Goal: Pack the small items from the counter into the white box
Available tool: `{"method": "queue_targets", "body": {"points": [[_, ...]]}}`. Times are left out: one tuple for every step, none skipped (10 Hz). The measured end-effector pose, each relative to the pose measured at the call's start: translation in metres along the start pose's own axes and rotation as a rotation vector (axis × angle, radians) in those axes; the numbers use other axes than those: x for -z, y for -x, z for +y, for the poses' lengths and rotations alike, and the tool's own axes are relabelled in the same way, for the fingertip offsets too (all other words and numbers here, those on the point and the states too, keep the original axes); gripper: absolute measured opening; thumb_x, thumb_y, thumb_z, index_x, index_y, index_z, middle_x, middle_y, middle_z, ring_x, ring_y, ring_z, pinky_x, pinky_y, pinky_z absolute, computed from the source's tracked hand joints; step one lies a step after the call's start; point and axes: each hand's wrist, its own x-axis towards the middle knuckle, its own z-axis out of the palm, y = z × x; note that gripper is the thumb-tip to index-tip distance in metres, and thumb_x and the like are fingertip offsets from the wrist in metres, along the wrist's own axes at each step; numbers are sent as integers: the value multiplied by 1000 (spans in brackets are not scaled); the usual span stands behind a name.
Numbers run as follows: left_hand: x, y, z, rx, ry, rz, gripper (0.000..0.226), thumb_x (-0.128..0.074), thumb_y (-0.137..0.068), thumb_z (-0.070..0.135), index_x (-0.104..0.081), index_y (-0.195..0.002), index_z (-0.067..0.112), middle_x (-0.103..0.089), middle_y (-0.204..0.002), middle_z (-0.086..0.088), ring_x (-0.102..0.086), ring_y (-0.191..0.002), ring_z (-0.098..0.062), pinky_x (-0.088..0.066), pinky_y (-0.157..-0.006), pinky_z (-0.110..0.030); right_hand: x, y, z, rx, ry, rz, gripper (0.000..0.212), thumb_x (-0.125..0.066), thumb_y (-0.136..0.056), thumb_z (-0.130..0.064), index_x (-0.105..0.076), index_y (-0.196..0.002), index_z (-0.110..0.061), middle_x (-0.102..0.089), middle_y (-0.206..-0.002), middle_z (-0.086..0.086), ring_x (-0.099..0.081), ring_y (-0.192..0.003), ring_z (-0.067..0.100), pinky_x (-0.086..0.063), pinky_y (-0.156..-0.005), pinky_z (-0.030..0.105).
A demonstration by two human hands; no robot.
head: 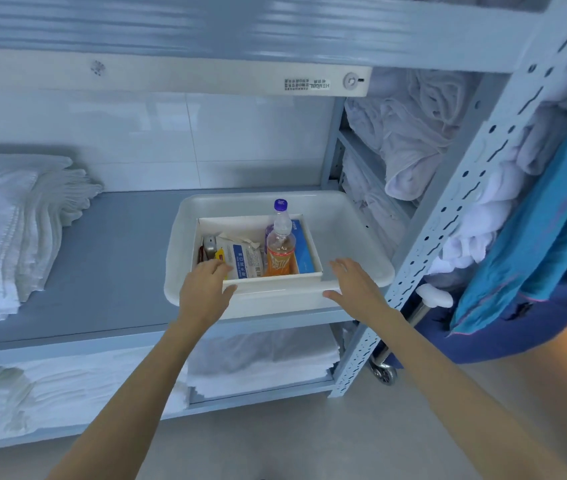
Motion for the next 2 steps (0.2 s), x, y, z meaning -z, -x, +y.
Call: {"method": "queue_targets", "body": {"points": [[22,7,7,-57,-48,21,38,-73,-77,12,-64,-113,4,-61,-120,-15,-56,-106,-37,-49,-81,-46,27,24,-28,94,14,57,61,-56,-91,-30,-29,-143,-12,-38,-141,9,-37,-128,25,-30,-106,33],[39,30,16,-69,-65,52,43,-72,-77,12,-62,-117,4,-60,-122,-17,-56,-108,-39,-48,-83,-49,35,50,-52,178,103,112,63,-55,-92,-31,-26,-145,-12,-34,-145,11,-33,-131,26,-25,-109,34]]}}
